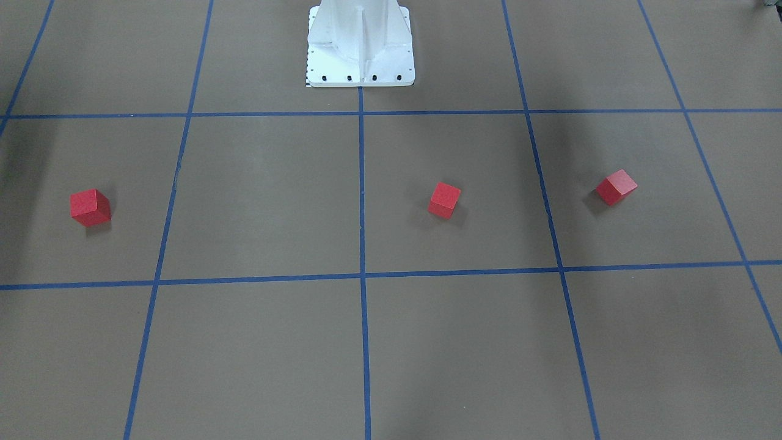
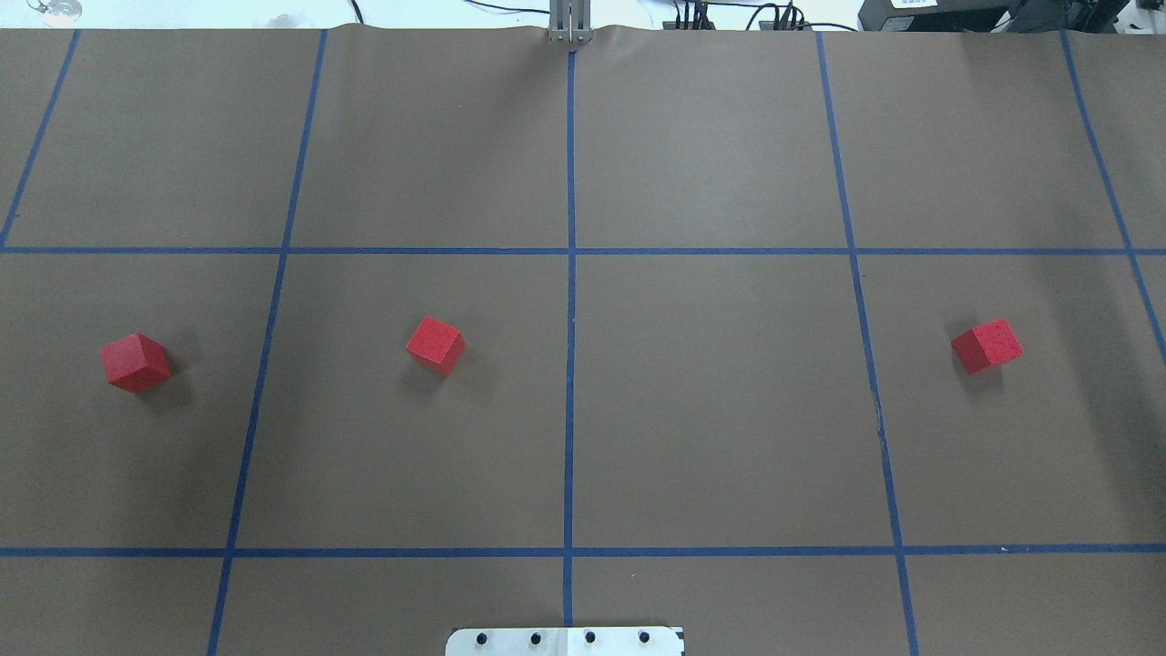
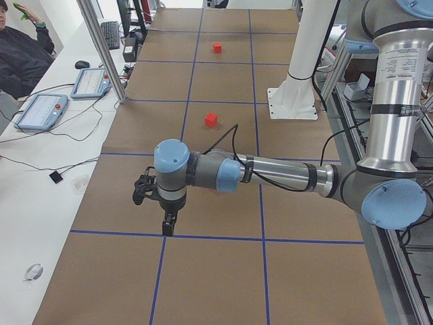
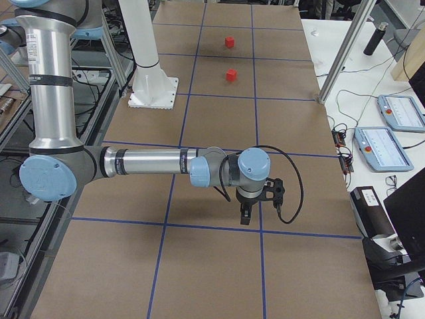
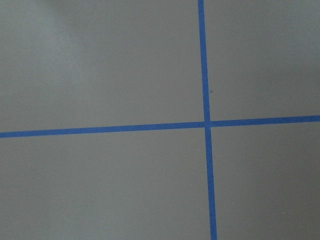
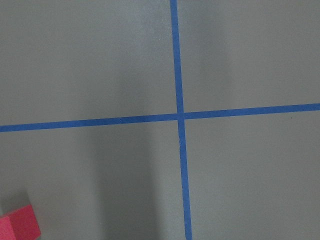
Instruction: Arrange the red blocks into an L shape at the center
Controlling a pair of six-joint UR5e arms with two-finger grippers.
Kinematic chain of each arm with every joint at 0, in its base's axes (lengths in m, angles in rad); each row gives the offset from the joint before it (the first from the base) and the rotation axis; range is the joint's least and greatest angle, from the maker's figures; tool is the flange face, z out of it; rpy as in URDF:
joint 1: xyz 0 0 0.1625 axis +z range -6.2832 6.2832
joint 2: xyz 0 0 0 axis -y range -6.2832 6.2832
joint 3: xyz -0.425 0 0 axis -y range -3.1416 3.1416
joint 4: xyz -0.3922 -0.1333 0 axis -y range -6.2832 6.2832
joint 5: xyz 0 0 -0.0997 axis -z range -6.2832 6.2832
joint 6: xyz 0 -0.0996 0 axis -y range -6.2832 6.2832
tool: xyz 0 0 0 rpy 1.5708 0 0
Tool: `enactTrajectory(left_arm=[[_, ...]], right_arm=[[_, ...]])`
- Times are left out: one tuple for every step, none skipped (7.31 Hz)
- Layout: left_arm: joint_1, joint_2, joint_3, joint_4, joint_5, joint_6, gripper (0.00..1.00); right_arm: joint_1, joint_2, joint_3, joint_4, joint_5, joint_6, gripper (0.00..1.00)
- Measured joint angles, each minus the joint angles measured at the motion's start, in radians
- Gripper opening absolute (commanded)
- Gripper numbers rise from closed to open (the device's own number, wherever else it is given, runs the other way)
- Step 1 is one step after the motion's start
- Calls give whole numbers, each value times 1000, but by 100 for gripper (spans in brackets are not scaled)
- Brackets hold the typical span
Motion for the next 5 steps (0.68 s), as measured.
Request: enactTrajectory(left_arm=[[8,-46,-5,7,-7,-1,100],[38,-90,-20,14,-34,-3,100],[87,-117,-45,14,-79,-14,100],[139,-135,-66,15,-121,-63,100],[193,-163,-75,16,-149,-155,100]], right_arm=[[0,1,0,0,0,1,99],[0,1,1,0,1,1,99],[0,1,5,0,1,2,99],[0,1,10,0,1,2,99],[0,1,16,0,2,3,99]])
